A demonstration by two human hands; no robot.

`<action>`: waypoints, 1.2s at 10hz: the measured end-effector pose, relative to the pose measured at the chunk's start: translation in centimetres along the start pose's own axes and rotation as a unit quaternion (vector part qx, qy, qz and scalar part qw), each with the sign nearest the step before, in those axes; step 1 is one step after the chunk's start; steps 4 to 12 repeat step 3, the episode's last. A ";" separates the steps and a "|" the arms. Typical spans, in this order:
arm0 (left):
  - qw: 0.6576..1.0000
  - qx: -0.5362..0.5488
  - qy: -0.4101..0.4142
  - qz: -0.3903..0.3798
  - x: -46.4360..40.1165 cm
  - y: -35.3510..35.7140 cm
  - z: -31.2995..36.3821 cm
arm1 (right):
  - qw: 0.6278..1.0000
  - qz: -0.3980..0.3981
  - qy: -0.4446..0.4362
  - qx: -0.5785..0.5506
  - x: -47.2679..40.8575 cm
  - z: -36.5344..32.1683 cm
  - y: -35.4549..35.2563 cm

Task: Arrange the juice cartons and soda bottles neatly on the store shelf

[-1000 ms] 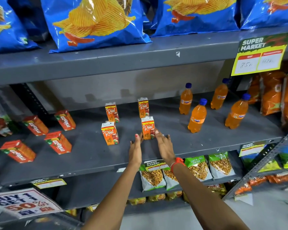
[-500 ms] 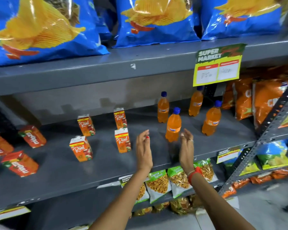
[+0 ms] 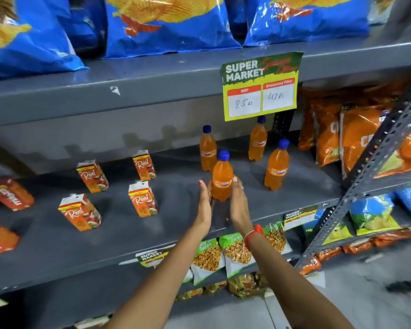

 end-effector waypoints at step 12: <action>0.997 -0.072 -0.002 0.032 0.4 0.0 0.3 | 0.999 -0.012 0.029 0.040 1.2 -1.9 -0.8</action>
Point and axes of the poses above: each hand's wrist, its own x-axis away from the middle knuckle, its own y-axis out of the palm, z = x × y, the point moved 2 cm from there along -x, towards the middle knuckle, and after that the axes turned 7 degrees about y, right-handed, at the moved point
